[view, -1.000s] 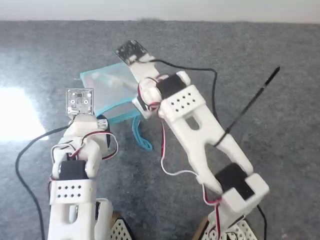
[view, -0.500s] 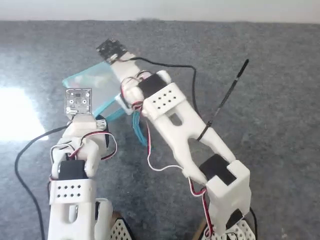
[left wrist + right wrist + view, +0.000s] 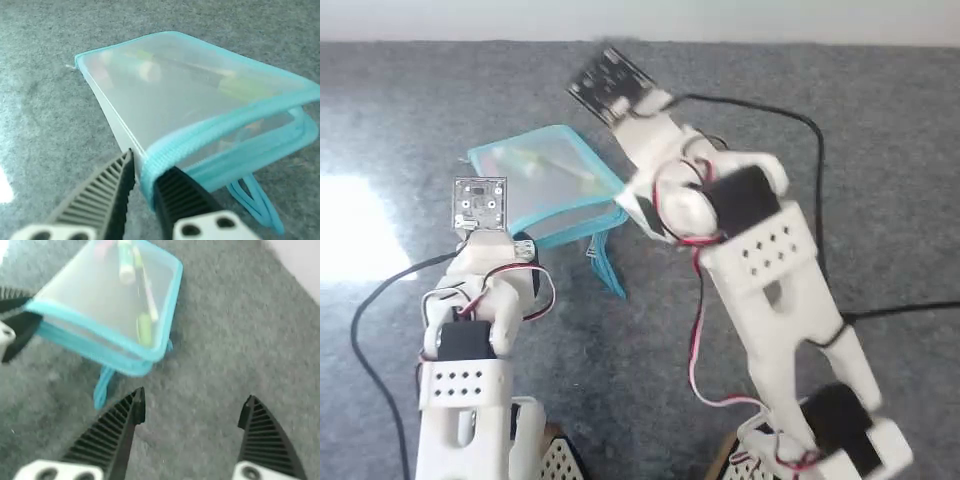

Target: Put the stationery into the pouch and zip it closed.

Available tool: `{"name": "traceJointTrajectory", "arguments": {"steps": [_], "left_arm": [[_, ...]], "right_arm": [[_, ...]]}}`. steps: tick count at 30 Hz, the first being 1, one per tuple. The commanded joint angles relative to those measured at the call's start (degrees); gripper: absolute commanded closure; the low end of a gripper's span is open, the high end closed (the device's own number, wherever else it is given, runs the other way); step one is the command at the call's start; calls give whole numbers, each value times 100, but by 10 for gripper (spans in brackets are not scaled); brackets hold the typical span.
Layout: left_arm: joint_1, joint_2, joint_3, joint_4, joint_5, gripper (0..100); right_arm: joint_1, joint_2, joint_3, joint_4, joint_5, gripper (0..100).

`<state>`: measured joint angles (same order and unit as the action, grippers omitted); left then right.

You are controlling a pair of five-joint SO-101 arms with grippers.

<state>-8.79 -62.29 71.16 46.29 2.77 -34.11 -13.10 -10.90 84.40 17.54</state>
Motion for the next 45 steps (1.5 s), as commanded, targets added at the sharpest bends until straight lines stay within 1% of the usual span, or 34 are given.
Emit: {"name": "traceJointTrajectory", "arguments": {"steps": [1,4,7,11,16,19,28,30,33,39,42,45], "left_arm": [[-167,-79,-101,114,18,989],[-888,-79,-400,334,26,989],[-1433,-79,-567,404,26,989],[-1873,-79,-725,404,18,989],[-2462,-79,-936,422,26,989],[-2655,-79,-989,422,26,989],[-2637,-79,-989,413,9,989],[-2637,-79,-989,413,9,989],[-2629,-79,-989,413,9,989],[-2629,-79,-989,404,9,989],[-2629,-79,-980,413,9,989],[-2629,-79,-980,413,9,989]], "right_arm": [[338,-602,1248,-769,114,697],[541,-655,2400,-1903,114,697],[532,-488,3218,-2932,114,698],[523,171,3235,-3547,97,698],[374,1473,2277,-3609,97,698],[251,2308,1459,-3609,79,698],[-75,4637,-809,-3635,123,697],[-75,5051,-1187,-3591,273,696],[-92,5525,-1618,-3415,580,696],[-198,6220,-2391,-2870,633,700],[-277,6501,-2637,-2677,642,748],[-277,6642,-2840,-2651,642,843]]}}
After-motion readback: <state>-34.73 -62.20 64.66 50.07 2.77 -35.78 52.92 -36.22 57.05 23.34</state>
